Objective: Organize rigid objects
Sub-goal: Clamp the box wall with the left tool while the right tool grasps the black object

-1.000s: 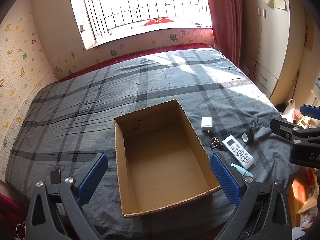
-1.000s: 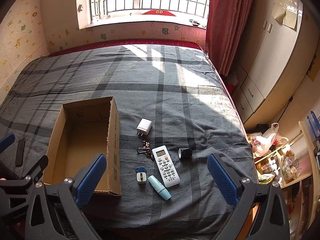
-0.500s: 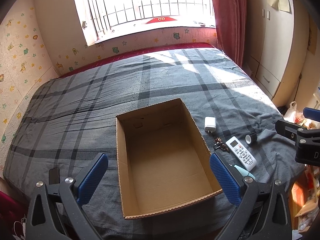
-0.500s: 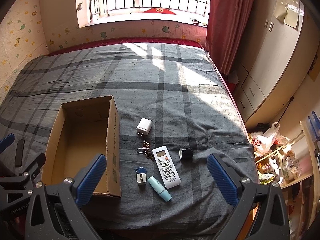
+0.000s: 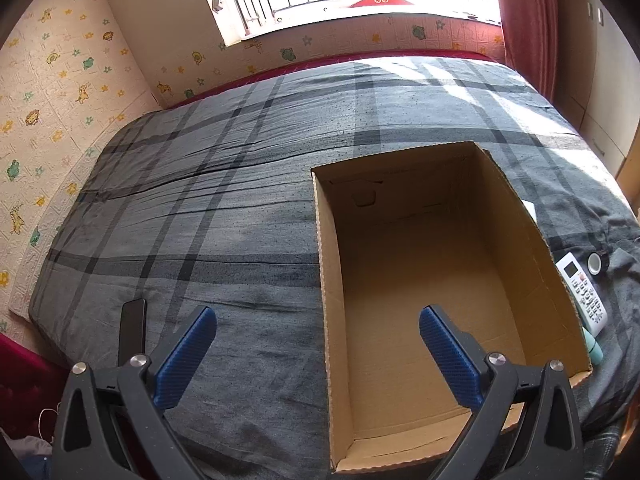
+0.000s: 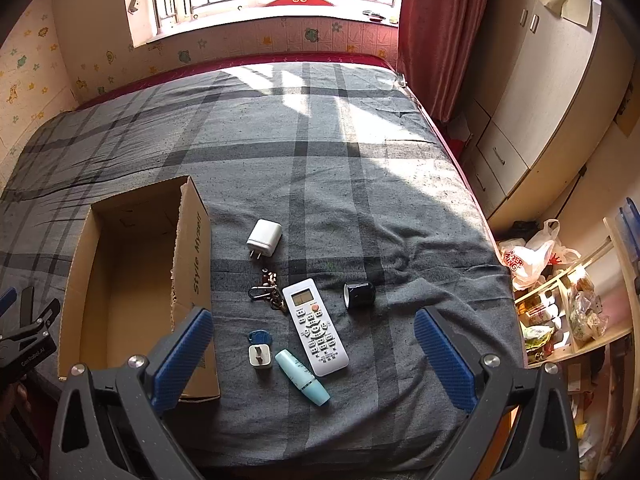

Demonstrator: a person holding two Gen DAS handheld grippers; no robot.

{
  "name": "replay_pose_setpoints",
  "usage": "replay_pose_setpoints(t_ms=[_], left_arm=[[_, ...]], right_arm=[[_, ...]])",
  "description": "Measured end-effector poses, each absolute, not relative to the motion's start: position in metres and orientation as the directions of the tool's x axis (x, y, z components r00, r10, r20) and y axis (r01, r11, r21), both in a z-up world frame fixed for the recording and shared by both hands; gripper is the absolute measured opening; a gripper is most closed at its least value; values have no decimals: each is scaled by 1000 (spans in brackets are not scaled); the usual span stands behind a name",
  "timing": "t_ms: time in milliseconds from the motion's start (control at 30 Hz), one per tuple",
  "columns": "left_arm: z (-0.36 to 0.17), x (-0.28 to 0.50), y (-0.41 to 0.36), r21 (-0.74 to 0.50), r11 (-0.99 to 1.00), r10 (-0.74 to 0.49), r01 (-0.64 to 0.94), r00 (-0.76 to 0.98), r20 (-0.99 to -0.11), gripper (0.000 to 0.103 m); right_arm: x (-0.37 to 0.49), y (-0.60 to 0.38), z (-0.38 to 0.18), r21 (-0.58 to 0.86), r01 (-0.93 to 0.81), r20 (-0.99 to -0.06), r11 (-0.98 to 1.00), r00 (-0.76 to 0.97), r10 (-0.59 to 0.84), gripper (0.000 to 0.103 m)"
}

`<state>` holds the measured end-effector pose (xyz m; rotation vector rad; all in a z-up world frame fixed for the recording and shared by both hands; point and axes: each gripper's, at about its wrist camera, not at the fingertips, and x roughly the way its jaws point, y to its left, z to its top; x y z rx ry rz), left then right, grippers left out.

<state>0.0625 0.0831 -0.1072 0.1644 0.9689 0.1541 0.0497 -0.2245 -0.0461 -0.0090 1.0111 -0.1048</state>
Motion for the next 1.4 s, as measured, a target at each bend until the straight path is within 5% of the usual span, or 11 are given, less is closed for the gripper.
replay_pose_setpoints(t_ms=[533, 633, 800, 867, 1400], left_arm=[[-185, 90, 119, 96, 993, 113, -61, 459, -881, 100], [-185, 91, 120, 79, 995, 96, -55, 471, -877, 79], [-192, 96, 117, 7, 1000, 9, -6, 453, -892, 27], [-193, 96, 111, -1, 1000, -6, 13, 451, -893, 15], [-198, 96, 104, 40, 999, 28, 19, 448, -893, 14]], right_arm=[[71, -259, -124, -55, 102, -883, 993, 459, -96, 103], [75, -268, -138, -40, 113, -892, 993, 443, -86, 103], [82, -280, -158, -38, 121, -898, 992, 431, -87, 103], [86, -284, -163, -45, 119, -894, 992, 438, -93, 103], [130, -325, -221, -3, 126, -917, 992, 396, -53, 102]])
